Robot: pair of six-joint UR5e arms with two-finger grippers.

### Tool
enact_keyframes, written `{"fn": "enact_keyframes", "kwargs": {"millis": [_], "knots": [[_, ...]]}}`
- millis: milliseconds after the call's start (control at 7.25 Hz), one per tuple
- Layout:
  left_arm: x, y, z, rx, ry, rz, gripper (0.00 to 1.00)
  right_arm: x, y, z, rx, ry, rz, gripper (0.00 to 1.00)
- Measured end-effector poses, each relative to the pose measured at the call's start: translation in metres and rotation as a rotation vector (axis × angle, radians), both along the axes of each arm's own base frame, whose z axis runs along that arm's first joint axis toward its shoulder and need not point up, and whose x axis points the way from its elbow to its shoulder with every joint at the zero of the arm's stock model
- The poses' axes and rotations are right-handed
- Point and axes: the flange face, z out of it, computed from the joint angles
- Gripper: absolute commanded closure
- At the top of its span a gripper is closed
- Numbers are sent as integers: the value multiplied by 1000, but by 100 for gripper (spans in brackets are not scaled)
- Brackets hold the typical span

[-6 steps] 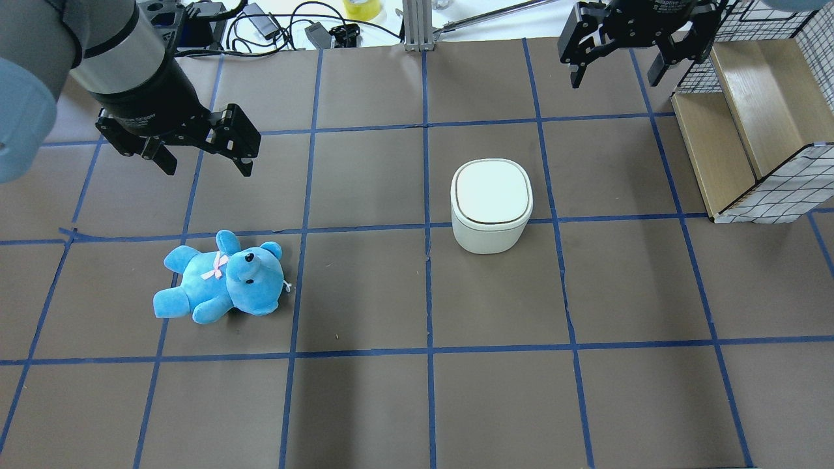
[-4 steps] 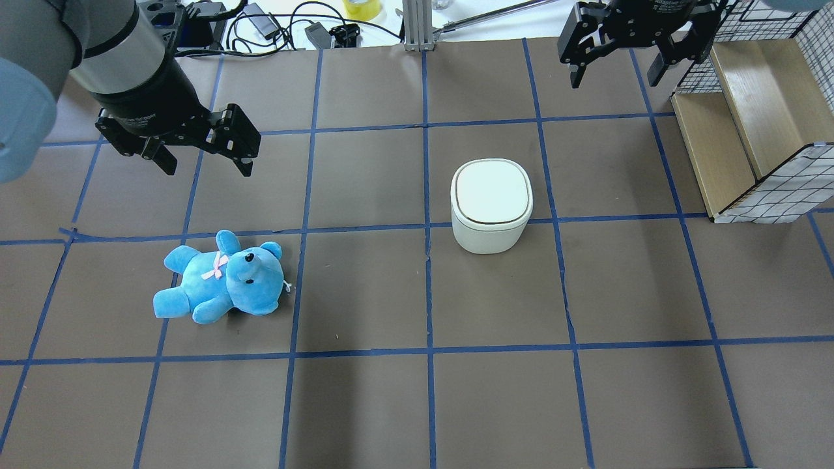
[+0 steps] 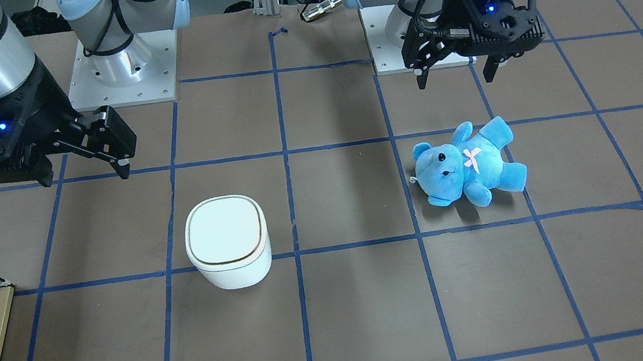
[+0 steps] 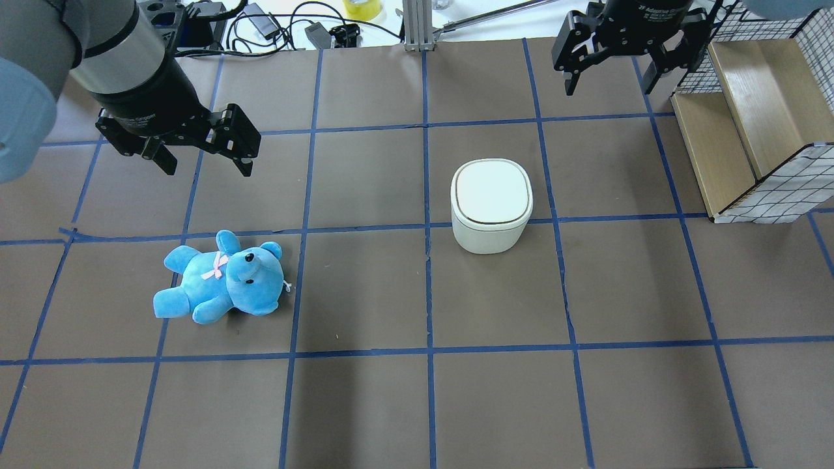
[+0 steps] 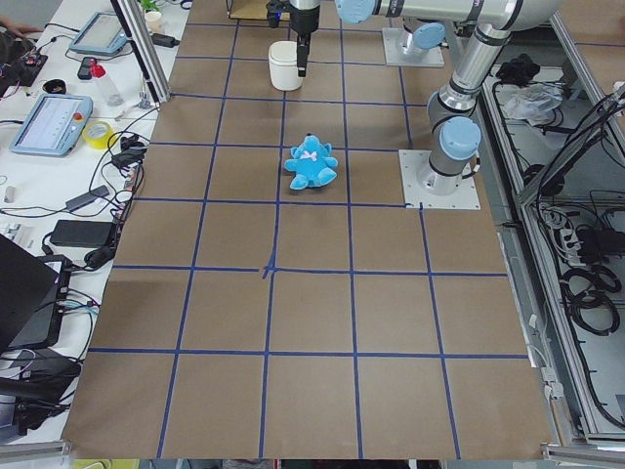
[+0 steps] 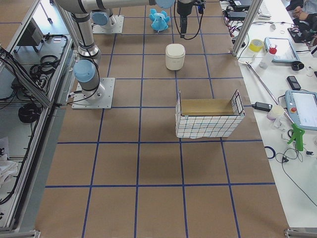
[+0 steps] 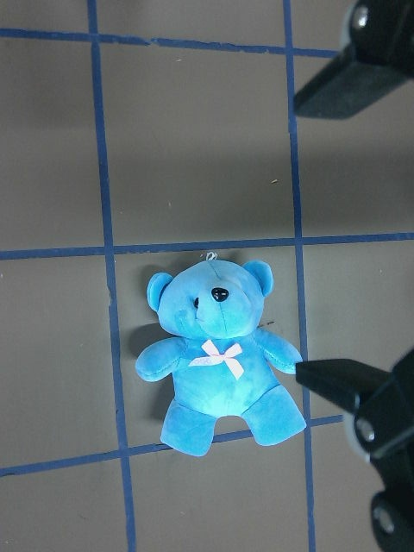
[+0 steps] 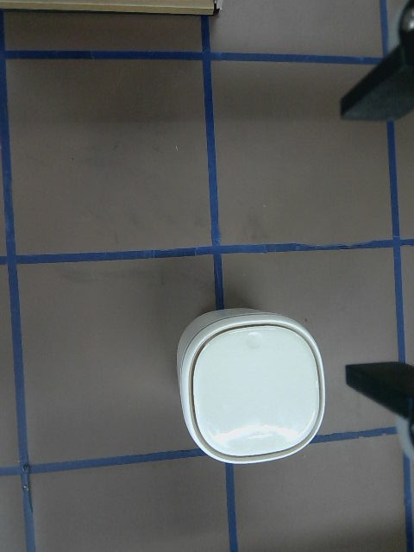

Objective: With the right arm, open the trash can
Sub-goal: 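Move the right gripper down onto the white trash can lid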

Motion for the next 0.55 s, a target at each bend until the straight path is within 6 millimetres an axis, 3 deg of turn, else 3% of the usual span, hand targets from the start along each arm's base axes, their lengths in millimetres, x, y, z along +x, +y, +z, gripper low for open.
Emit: {"fn": "enact_keyframes", "kwargs": {"millis": [276, 552], "knots": [[0, 0, 0, 0, 0, 0, 0, 25, -3, -20, 30, -14, 23, 100], [0, 0, 0, 0, 0, 1, 0, 54, -2, -60, 55, -18, 40, 100]]}}
